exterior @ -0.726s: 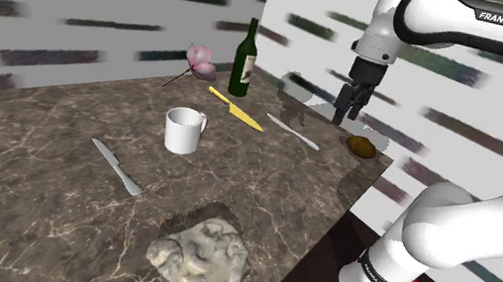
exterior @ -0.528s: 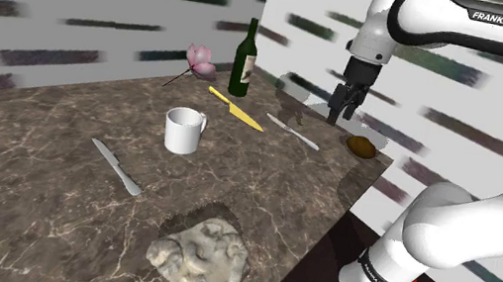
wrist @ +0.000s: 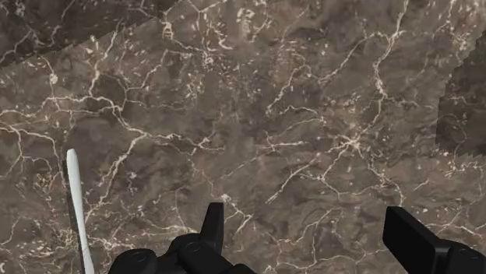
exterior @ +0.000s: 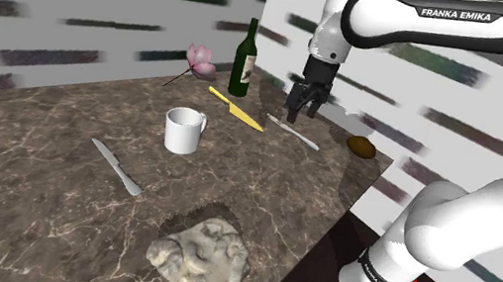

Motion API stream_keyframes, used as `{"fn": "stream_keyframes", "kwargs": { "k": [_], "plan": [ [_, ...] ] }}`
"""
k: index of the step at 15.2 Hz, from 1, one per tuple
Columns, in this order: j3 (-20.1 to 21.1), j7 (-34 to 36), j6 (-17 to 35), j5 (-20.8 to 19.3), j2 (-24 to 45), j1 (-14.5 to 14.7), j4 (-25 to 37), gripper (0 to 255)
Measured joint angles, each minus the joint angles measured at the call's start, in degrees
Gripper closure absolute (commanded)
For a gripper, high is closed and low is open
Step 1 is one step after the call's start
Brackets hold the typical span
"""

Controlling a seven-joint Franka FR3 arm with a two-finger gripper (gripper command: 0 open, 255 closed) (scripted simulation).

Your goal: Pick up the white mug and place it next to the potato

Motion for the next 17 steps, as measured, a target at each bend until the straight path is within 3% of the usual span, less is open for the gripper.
{"fn": "stream_keyframes", "kwargs": {
  "k": [8,17],
  "plan": [
    [6.4,8.3,7.3,0.5,13.9,2.1,8.4,0],
    [11.3,17.9,10.7,-4.3,32.4,4.5,24.9,0]
  ]
}}
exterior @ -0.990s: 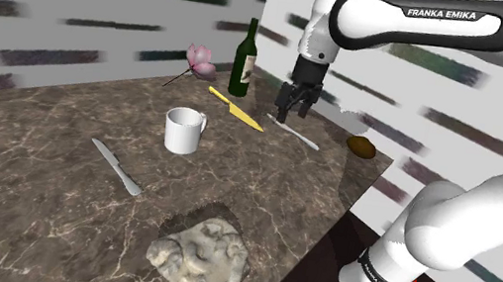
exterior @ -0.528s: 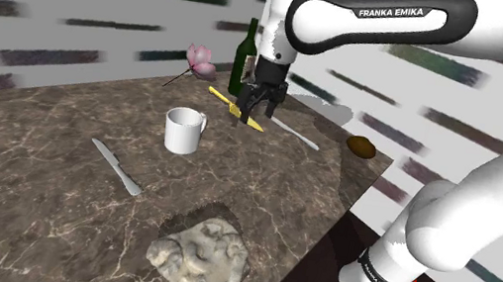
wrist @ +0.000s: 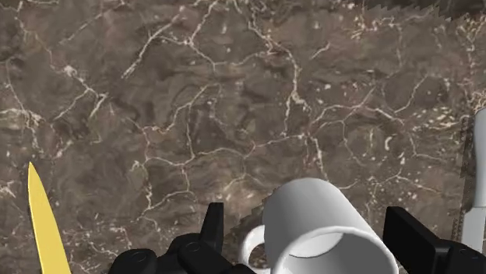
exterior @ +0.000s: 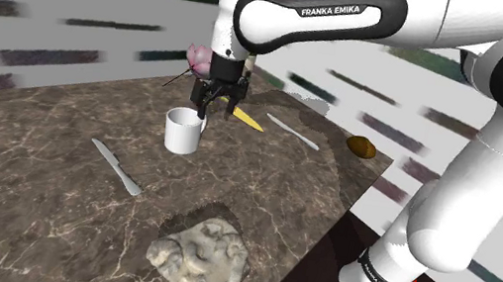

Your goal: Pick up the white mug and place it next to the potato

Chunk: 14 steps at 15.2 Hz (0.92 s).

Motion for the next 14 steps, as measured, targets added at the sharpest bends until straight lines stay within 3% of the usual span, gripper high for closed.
{"fn": "stream_keyframes", "kwargs": {
  "k": [9,14],
  "plan": [
    [1.3,8.0,-2.3,-7.2,19.6,5.2,22.1,0],
    [1.1,8.7,0.2,-7.9,21.6,5.7,21.7,0]
  ]
}}
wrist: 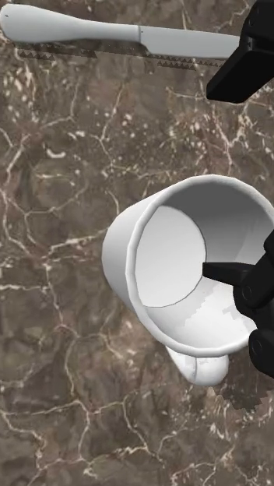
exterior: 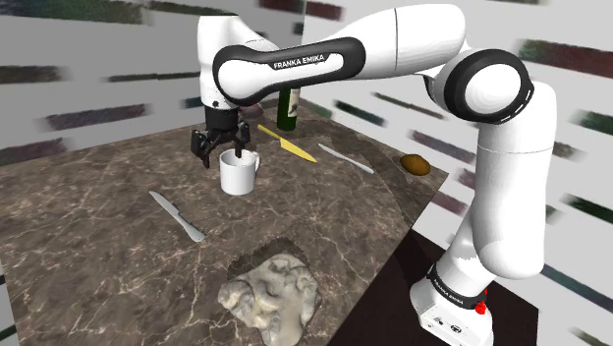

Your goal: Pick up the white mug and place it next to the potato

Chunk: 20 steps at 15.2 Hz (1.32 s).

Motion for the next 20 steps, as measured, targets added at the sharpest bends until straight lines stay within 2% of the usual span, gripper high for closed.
{"fn": "stream_keyframes", "kwargs": {
  "k": [3,9,10,20],
  "plan": [
    [-0.1,0.2,1.9,-0.2,0.5,0.0,-1.5,0],
    [-0.1,0.2,2.4,-0.3,0.7,0.0,-1.7,0],
    [-0.1,0.2,2.4,-0.3,0.7,0.0,-1.7,255],
    [-0.1,0.2,2.4,-0.3,0.7,0.0,-1.7,255]
  ]
}}
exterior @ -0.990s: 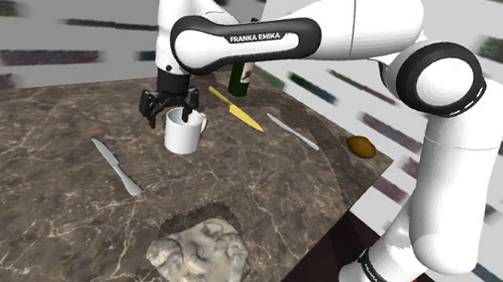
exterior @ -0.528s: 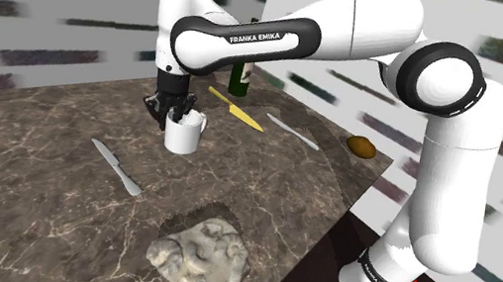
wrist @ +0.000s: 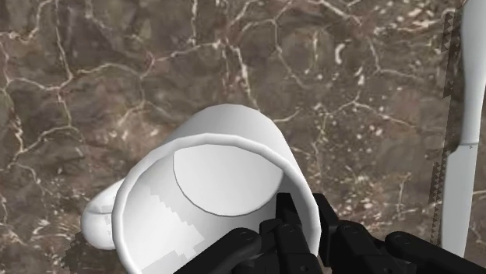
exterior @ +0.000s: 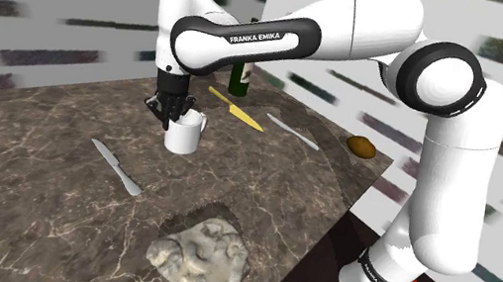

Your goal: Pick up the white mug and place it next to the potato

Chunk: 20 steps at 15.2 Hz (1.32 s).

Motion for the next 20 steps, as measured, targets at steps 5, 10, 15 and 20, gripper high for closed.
{"fn": "stream_keyframes", "kwargs": {
  "k": [5,10,15,20],
  "plan": [
    [0.1,-0.2,-2.8,0.2,-0.5,0.1,2.3,255],
    [0.3,-0.5,-6.2,0.5,-1.2,0.1,5.1,255],
    [0.4,-0.7,-10.2,0.6,-1.2,0.4,9.0,255],
    [0.4,-0.8,-14.2,0.6,-0.9,0.8,13.4,255]
  ]
}}
